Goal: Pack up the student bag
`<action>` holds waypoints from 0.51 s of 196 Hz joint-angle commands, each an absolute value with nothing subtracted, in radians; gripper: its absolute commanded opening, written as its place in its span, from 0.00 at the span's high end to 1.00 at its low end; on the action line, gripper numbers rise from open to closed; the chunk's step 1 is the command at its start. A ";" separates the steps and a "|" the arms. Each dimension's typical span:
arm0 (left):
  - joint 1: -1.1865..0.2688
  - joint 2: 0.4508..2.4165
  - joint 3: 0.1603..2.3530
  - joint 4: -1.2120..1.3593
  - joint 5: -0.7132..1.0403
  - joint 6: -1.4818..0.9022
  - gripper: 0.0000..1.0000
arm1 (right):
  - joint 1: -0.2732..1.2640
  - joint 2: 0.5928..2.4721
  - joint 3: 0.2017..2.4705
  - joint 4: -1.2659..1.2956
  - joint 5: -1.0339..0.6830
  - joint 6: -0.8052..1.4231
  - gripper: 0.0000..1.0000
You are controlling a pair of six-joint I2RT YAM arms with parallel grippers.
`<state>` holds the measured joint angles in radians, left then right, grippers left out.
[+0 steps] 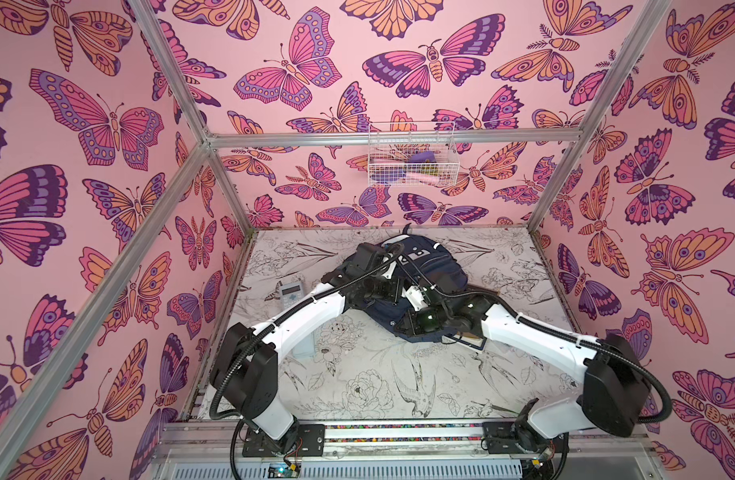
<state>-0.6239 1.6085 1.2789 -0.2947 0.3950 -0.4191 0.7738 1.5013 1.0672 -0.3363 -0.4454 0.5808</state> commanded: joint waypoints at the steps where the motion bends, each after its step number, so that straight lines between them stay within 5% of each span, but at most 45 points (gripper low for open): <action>1: -0.633 1.538 1.291 -0.092 0.538 -0.540 1.00 | 0.789 1.560 1.095 -0.215 -0.462 0.623 1.00; 16: -0.629 1.530 1.271 -0.089 0.542 -0.507 1.00 | 0.786 1.562 1.075 -0.168 -0.439 0.653 0.98; 50: -0.592 1.494 1.160 -0.065 0.567 -0.419 1.00 | 0.779 1.428 1.037 -0.221 -0.334 0.645 0.45; 100: -0.514 1.456 1.016 0.026 0.665 -0.354 1.00 | 0.587 1.145 0.881 -0.293 -0.291 0.713 0.30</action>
<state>-0.5518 1.4944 1.0550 -0.1055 0.5385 -0.3935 0.6922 1.2480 0.9478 -0.2798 -0.3332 0.6605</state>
